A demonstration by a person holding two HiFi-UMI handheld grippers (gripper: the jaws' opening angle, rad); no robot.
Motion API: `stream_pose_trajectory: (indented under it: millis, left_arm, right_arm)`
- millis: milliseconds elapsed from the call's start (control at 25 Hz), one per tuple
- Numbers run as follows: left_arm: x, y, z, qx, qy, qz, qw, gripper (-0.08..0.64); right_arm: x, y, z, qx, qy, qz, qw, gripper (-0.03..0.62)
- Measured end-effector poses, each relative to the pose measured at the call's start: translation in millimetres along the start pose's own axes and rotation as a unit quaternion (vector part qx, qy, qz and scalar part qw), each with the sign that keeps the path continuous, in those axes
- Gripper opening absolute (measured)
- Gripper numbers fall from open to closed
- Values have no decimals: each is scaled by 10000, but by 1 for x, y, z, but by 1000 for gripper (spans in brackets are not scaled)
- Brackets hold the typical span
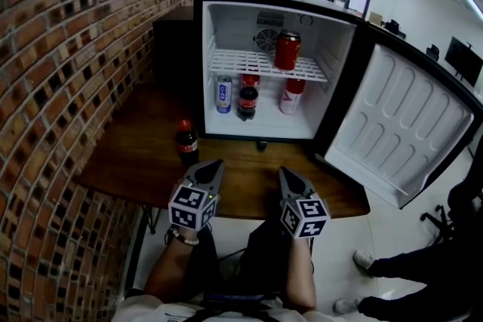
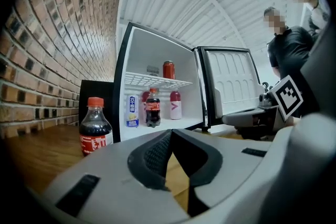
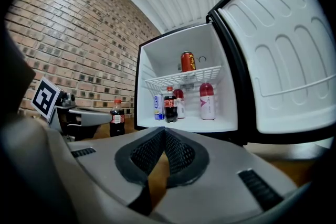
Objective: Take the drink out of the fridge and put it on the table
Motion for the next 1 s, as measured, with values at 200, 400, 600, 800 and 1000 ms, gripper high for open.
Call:
stream_pose_trajectory:
  millis: [200, 400, 600, 800, 1000]
  left_arm:
    - [1, 2, -1, -72, 4, 19, 10000, 0]
    - [2, 2, -1, -122, 11, 12, 9999, 1]
    - [3, 2, -1, -155, -4, 11, 9999, 0]
    - [3, 2, -2, -213, -14, 21, 9998, 0]
    - [4, 2, -3, -223, -7, 13, 9998, 0]
  right_arm:
    - [-1, -2, 3, -17, -59, -10, 10000, 18]
    - [-1, -3, 3, -5, -24, -37, 10000, 18]
    - [-1, -2, 3, -12, -13, -41, 10000, 18]
    - [-1, 0, 1, -29, -6, -33, 10000, 18]
    - [-1, 1, 1, -50, -1, -31, 10000, 18]
Point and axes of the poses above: the fingertips, and each gripper's own axes: x forward along the fingers, z to its right, y out of its top, the point moved 3 cm from there along -x, backward along the fingers, and after that the axes turned 7 degrees about x, right-handed, at the moved point
